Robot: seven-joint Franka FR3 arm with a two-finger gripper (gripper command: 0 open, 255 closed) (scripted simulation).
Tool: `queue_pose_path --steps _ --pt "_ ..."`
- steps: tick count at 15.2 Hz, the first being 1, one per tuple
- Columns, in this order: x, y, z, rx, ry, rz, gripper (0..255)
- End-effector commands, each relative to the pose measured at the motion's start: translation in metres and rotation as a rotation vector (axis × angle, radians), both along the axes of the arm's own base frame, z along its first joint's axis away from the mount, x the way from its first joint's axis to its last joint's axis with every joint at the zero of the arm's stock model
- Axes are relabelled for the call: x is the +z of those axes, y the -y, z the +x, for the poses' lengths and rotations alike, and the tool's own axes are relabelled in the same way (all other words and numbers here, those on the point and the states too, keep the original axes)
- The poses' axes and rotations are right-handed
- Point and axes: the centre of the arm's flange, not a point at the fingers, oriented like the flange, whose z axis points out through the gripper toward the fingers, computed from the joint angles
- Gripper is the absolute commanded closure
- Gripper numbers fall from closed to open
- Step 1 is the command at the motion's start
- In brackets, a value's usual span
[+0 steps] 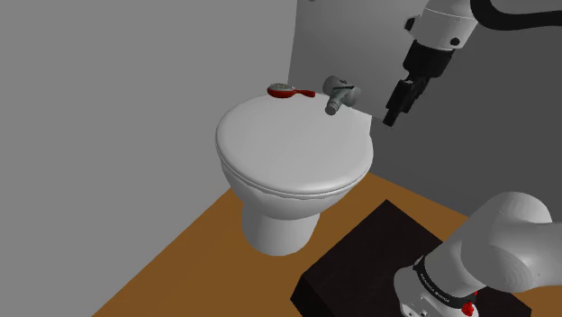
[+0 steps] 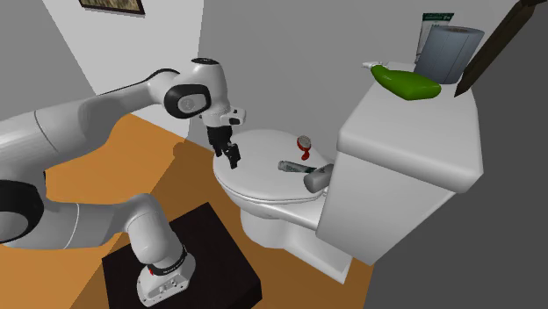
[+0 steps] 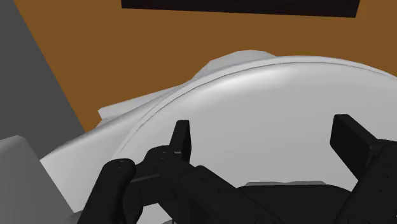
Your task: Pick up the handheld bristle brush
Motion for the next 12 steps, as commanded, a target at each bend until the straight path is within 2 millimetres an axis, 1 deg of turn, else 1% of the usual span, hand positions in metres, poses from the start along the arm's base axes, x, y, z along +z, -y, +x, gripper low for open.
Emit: queue_pose_path --steps 1,7,12 --pt "0.000 0.000 0.000 0.000 0.000 0.000 0" --pt "-0.019 0.022 0.070 0.098 0.031 0.028 0" --pt "-0.033 0.035 0.130 0.180 0.056 0.052 0"
